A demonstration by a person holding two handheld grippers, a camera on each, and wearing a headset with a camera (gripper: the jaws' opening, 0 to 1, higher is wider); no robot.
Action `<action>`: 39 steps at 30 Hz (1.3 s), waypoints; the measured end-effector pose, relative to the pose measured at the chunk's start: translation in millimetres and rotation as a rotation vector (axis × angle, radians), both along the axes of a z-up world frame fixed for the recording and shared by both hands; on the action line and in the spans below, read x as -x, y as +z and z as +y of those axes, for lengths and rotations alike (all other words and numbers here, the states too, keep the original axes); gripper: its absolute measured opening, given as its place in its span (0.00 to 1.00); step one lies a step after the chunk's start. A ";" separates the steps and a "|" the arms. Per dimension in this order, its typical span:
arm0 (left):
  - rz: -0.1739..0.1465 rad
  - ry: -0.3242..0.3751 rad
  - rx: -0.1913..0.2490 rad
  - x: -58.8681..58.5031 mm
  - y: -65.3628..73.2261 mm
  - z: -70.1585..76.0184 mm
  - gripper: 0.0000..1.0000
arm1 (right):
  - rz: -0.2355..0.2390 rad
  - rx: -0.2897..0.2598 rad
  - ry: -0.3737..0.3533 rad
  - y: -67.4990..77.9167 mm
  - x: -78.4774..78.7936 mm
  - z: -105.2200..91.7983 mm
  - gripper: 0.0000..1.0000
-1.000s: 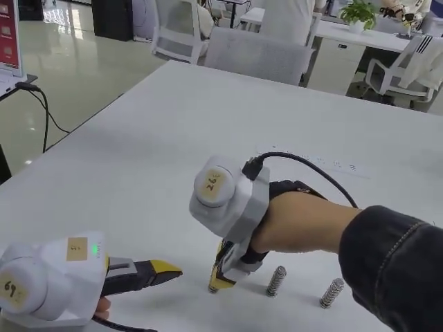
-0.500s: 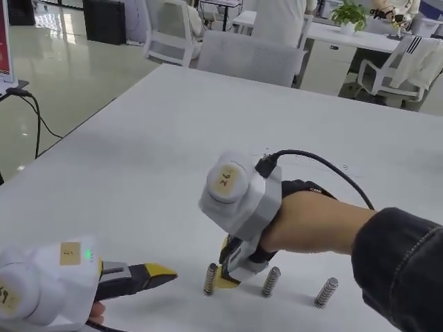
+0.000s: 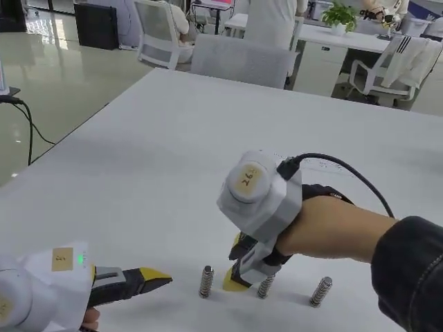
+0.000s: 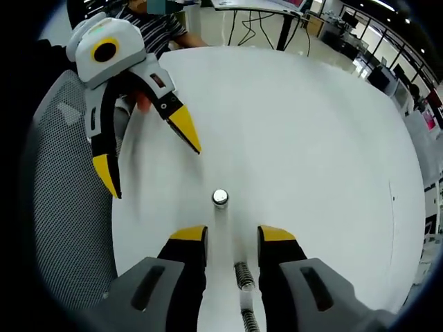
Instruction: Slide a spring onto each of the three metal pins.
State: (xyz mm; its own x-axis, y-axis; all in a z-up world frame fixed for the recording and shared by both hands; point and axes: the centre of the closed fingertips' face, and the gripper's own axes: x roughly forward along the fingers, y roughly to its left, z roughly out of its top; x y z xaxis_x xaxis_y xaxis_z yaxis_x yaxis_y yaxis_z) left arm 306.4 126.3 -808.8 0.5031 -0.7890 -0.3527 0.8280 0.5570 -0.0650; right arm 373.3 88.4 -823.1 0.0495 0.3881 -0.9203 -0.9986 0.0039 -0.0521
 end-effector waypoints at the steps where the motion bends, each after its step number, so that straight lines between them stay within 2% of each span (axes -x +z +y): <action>1: 0.000 0.000 0.000 0.0 0.0 0.0 0.56 | -0.002 -0.001 -0.003 0.3 -0.2 -1.5 0.29; 22: 0.004 -0.005 -0.001 -1.6 -0.2 -1.3 0.56 | -0.041 -0.085 -0.117 11.3 -14.3 -24.7 0.43; 27: 0.002 -0.004 0.000 -3.1 0.2 -1.2 0.56 | -0.054 -0.122 -0.168 15.0 -21.3 -30.7 0.47; 39: 0.003 -0.006 0.000 -5.7 0.4 -1.4 0.56 | -0.076 -0.165 -0.240 19.1 -28.2 -46.5 0.54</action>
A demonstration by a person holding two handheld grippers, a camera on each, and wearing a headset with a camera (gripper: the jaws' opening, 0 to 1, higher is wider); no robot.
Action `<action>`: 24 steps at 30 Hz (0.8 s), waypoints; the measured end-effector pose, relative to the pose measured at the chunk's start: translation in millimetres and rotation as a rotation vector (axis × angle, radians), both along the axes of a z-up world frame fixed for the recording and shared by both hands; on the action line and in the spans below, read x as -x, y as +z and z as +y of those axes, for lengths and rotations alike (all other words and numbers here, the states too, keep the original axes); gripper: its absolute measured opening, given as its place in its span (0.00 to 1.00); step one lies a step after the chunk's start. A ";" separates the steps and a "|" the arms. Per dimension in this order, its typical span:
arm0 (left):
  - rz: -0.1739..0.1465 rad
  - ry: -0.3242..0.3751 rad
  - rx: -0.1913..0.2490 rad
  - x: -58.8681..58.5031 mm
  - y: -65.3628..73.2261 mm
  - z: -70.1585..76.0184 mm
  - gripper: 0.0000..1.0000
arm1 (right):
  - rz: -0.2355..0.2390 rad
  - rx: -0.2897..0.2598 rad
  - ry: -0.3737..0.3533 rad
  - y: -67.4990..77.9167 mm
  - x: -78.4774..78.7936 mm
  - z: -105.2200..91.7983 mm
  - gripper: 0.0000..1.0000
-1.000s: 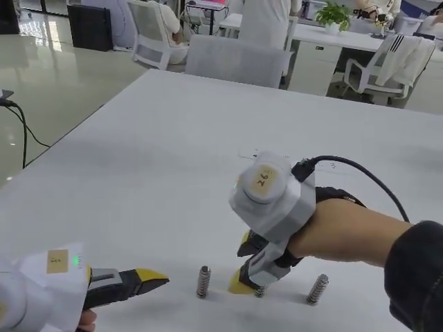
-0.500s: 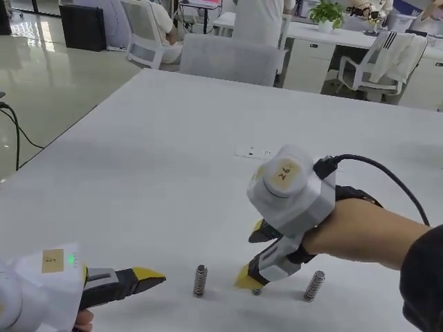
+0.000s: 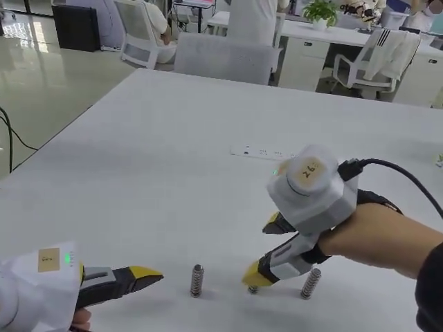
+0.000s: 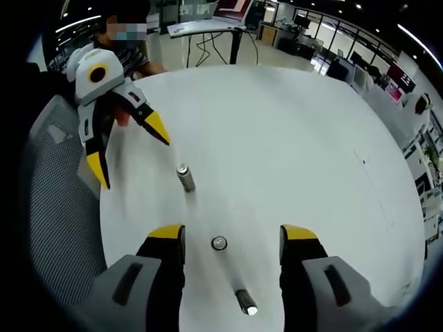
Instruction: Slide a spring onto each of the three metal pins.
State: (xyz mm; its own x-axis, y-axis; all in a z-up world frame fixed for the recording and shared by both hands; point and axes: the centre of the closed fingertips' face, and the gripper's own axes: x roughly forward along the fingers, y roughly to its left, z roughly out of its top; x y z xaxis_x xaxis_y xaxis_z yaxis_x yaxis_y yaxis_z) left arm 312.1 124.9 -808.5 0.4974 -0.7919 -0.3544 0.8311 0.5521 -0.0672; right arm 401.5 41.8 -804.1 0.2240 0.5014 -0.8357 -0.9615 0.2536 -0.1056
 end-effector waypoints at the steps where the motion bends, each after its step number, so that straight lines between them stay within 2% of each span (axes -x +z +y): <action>1: 0.000 0.000 -0.001 0.0 -0.1 0.1 0.56 | -0.002 -0.004 -0.006 0.5 -0.3 -0.8 0.55; 7: -0.002 0.003 0.000 -1.5 1.3 1.1 0.56 | -0.008 -0.057 -0.052 5.5 -1.0 -7.4 0.59; 15: -0.004 -0.001 -0.001 -1.8 2.4 -0.6 0.56 | -0.026 -0.094 -0.090 8.0 -1.1 -18.5 0.63; 20: -0.007 -0.001 -0.001 -2.9 4.2 -0.6 0.57 | -0.029 -0.143 -0.132 11.1 -2.5 -25.4 0.66; 24: -0.005 0.000 -0.002 -2.7 4.2 -0.3 0.57 | -0.036 -0.156 -0.148 10.9 -2.0 -32.3 0.67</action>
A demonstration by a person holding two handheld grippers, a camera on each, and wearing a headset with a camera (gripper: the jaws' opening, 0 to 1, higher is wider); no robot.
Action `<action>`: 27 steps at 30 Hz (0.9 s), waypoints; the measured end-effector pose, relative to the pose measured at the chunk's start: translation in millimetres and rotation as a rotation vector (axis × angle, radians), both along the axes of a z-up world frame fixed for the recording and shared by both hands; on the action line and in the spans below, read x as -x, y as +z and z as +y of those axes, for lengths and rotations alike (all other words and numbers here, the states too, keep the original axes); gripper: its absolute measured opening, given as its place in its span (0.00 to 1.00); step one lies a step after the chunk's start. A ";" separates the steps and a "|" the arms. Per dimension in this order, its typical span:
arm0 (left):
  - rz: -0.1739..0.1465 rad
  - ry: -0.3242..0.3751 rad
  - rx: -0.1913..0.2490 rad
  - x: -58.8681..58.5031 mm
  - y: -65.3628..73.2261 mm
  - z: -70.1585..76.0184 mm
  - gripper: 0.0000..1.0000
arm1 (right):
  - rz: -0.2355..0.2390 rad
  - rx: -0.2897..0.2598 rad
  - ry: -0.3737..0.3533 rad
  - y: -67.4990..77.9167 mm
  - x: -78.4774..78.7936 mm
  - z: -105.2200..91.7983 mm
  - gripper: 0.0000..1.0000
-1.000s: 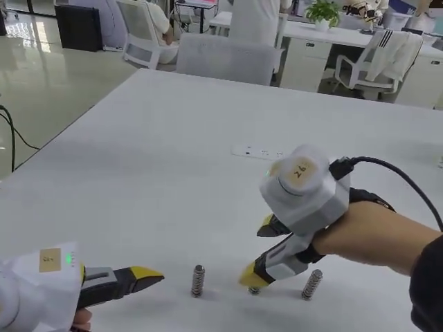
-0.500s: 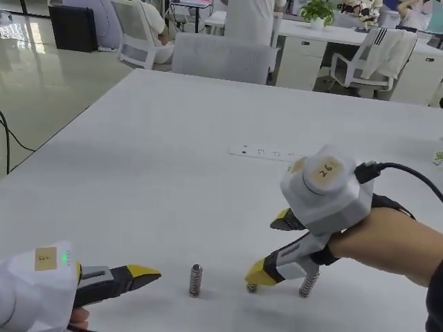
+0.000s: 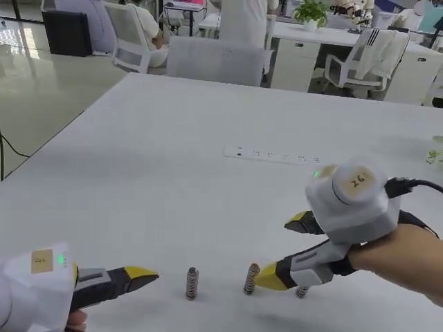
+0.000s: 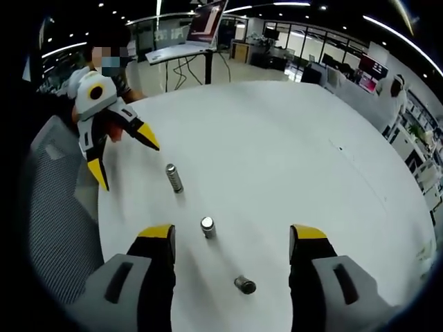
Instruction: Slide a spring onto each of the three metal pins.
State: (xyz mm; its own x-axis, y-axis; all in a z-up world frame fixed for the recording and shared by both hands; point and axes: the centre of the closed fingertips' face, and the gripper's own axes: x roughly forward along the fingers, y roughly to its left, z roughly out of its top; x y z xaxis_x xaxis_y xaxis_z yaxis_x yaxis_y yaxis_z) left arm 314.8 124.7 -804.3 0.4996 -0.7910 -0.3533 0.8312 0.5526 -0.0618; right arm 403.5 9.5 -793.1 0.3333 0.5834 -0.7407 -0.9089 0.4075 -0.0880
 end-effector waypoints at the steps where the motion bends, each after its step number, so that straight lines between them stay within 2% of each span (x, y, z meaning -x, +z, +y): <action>1: 0.000 0.000 -0.001 0.3 0.0 0.1 0.57 | -0.001 -0.006 -0.005 0.3 0.4 -2.0 0.67; 11: 0.001 -0.001 -0.003 1.9 1.6 -0.5 0.57 | -0.011 -0.035 -0.035 0.3 5.6 -17.3 0.68; 27: 0.002 0.004 -0.005 3.5 3.7 -0.4 0.58 | 0.000 -0.071 -0.070 -9.8 23.7 -38.2 0.70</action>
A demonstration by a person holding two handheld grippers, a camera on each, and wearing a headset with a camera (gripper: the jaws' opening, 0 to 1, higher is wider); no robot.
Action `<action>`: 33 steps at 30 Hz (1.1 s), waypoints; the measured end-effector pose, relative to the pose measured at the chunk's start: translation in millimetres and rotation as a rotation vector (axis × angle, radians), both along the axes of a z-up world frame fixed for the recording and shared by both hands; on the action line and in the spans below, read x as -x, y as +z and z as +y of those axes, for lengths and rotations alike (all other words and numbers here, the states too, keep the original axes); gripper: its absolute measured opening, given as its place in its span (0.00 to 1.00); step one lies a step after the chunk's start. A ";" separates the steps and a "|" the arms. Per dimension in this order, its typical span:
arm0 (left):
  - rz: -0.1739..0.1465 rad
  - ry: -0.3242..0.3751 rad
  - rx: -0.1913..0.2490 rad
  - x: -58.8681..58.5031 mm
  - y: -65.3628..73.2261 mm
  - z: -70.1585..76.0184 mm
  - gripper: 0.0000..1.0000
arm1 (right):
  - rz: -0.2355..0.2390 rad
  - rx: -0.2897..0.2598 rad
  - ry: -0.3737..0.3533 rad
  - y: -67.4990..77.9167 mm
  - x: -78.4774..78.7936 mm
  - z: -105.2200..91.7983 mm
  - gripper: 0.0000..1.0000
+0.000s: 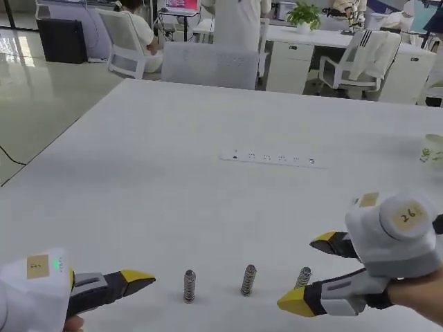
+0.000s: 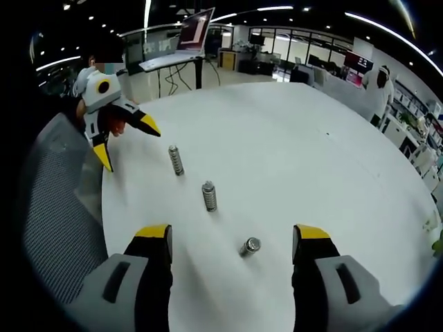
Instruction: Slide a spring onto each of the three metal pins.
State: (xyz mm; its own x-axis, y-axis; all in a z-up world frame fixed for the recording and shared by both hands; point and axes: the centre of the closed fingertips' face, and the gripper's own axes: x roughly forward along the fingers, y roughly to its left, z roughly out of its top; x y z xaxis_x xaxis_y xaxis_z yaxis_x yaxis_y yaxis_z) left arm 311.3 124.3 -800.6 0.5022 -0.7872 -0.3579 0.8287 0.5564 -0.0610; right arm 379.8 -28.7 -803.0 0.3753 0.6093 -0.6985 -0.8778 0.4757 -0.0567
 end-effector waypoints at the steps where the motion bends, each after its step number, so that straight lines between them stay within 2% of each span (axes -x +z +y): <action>1: 0.000 -0.001 0.000 0.0 0.1 0.0 0.58 | 0.001 -0.001 -0.001 -0.4 0.9 -0.6 0.70; 19: -0.001 0.003 -0.001 0.8 1.7 -0.5 0.59 | -0.006 -0.068 0.000 -2.1 12.7 -7.2 0.71; 33: 0.006 0.007 0.002 2.2 1.0 0.1 0.60 | -0.033 -0.120 0.032 -8.9 23.8 -17.8 0.72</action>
State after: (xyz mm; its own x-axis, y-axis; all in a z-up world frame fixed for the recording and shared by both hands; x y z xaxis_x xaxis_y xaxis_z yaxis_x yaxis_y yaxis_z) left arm 309.1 124.3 -799.6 0.5056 -0.7843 -0.3595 0.8242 0.5623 -0.0675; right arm 356.0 -46.5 -811.8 0.3754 0.6997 -0.6079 -0.8914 0.4522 -0.0301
